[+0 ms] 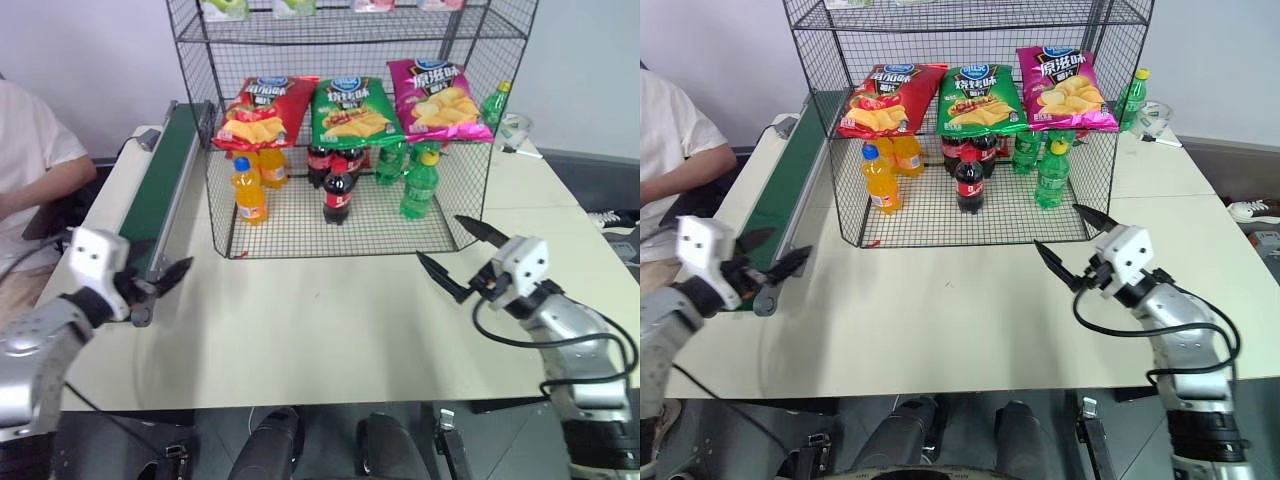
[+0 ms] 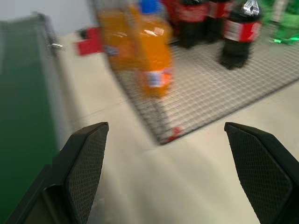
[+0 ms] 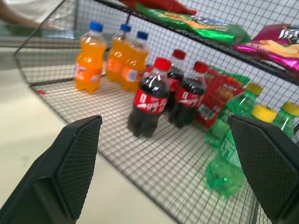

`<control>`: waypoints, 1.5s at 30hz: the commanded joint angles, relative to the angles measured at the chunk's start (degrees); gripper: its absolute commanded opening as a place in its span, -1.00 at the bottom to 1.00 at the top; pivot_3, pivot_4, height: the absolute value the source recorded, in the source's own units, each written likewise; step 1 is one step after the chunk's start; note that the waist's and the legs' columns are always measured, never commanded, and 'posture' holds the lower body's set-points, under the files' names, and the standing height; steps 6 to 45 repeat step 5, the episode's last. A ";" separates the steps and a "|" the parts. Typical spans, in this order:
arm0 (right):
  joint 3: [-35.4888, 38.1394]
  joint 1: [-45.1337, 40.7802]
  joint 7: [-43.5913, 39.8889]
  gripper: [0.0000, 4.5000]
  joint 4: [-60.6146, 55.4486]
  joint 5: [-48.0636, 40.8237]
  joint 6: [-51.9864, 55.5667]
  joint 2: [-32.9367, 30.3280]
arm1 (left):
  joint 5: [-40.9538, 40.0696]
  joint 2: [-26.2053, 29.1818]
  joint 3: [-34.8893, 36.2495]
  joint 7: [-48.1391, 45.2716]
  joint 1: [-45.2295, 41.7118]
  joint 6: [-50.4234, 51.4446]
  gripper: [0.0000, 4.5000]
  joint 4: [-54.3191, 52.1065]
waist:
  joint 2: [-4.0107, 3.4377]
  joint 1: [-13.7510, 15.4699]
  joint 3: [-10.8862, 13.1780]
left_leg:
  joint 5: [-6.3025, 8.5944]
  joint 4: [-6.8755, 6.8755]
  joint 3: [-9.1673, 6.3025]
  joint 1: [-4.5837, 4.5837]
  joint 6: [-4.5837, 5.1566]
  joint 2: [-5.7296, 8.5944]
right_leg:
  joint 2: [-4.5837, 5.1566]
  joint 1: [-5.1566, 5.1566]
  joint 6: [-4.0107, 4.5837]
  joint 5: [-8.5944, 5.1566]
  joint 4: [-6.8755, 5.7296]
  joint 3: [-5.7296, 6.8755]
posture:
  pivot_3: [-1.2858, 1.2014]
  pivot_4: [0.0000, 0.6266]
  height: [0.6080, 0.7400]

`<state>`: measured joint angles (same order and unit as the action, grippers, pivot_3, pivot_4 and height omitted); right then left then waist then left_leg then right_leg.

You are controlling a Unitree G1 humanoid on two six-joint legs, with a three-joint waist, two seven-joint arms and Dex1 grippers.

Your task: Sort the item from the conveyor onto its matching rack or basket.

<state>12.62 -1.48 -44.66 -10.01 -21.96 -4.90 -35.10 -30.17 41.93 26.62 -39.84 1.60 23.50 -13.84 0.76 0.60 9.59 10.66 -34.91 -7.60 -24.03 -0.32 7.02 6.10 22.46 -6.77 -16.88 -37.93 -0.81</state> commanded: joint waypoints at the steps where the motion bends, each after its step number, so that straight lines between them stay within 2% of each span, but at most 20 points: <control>1: 3.01 2.58 -5.24 1.00 -2.87 -4.94 1.48 -2.88 | 0.02 1.58 2.18 -3.47 0.32 -3.07 0.85 1.59 | 0.00 0.21 0.00 | 0.05 0.00 0.00 0.06 -0.01 0.00 | 0.02 -0.06 0.00 -0.01 0.04 0.00 | 0.03 -0.52 1.00; 5: 4.83 4.27 -9.33 1.00 -0.86 -6.18 2.09 -5.88 | 3.28 2.98 1.37 -5.42 -0.33 -7.53 0.85 6.06 | 0.00 0.11 0.00 | 0.06 0.03 0.03 0.04 0.04 0.00 | 0.08 -0.05 0.01 -0.02 0.11 0.00 | 0.03 -0.52 1.00; 45: 4.83 4.27 -9.33 1.00 -0.86 -6.18 2.09 -5.88 | 3.28 2.98 1.37 -5.42 -0.33 -7.53 0.85 6.06 | 0.00 0.11 0.00 | 0.06 0.03 0.03 0.04 0.04 0.00 | 0.08 -0.05 0.01 -0.02 0.11 0.00 | 0.03 -0.52 1.00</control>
